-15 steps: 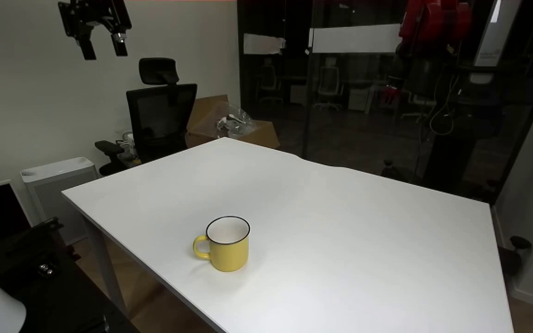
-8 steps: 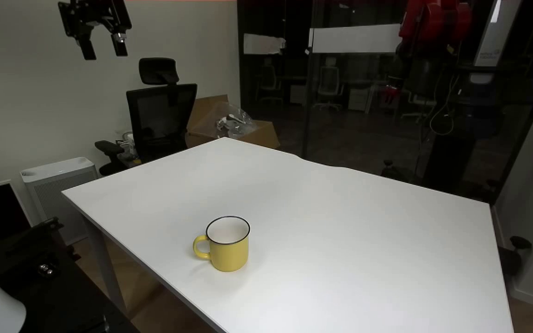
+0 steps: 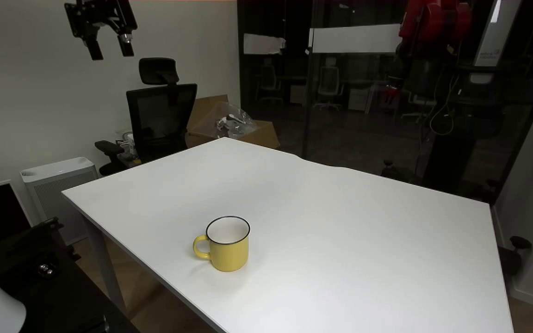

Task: Move the cup backwards

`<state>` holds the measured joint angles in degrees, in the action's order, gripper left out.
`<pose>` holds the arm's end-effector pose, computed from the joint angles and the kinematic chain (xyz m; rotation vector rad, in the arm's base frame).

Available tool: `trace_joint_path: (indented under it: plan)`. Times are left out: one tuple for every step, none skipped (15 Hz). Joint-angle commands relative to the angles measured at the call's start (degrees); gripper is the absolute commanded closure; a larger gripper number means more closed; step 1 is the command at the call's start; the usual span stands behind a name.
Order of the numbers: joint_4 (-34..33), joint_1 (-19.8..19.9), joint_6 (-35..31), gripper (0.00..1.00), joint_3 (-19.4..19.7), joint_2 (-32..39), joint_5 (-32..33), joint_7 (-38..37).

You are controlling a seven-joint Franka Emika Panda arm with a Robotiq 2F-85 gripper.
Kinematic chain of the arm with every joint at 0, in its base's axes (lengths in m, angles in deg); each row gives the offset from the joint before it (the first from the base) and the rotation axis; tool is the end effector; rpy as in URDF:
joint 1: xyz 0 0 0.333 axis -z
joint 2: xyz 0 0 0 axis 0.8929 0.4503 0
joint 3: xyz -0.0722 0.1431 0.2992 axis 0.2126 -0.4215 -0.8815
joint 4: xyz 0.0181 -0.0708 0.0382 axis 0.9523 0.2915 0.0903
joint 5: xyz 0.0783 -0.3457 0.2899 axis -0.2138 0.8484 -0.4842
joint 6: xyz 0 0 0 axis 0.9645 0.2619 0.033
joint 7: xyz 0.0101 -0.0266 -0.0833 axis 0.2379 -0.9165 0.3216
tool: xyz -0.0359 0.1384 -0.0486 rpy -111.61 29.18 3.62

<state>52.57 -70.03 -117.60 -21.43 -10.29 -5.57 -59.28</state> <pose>0.3928 0.1265 0.4831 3.0506 0.3333 0.1303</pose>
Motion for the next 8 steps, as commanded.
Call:
trace_joint_path:
  plan:
    - [3.2, 2.47, -9.52, 0.0, 2.31, 0.01, 2.51, -1.18]
    - [4.86, 3.64, -13.63, 0.0, 3.08, -0.21, 4.25, -0.47]
    - [6.51, 4.83, -17.59, 0.0, 4.28, -0.06, 5.81, 0.5]
    - [8.28, 6.17, -20.26, 0.0, 5.87, 0.54, 7.02, 1.29]
    - [9.39, 7.16, -21.66, 0.0, 7.09, 1.09, 7.79, 1.78]
    - [7.18, 5.35, -18.54, 0.0, 5.58, 0.82, 6.33, 0.84]
    - [8.51, 6.39, -20.21, 0.0, 6.68, 1.1, 6.92, 1.54]
    - [9.25, 6.95, -21.07, 0.0, 7.42, 1.37, 7.1, 2.19]
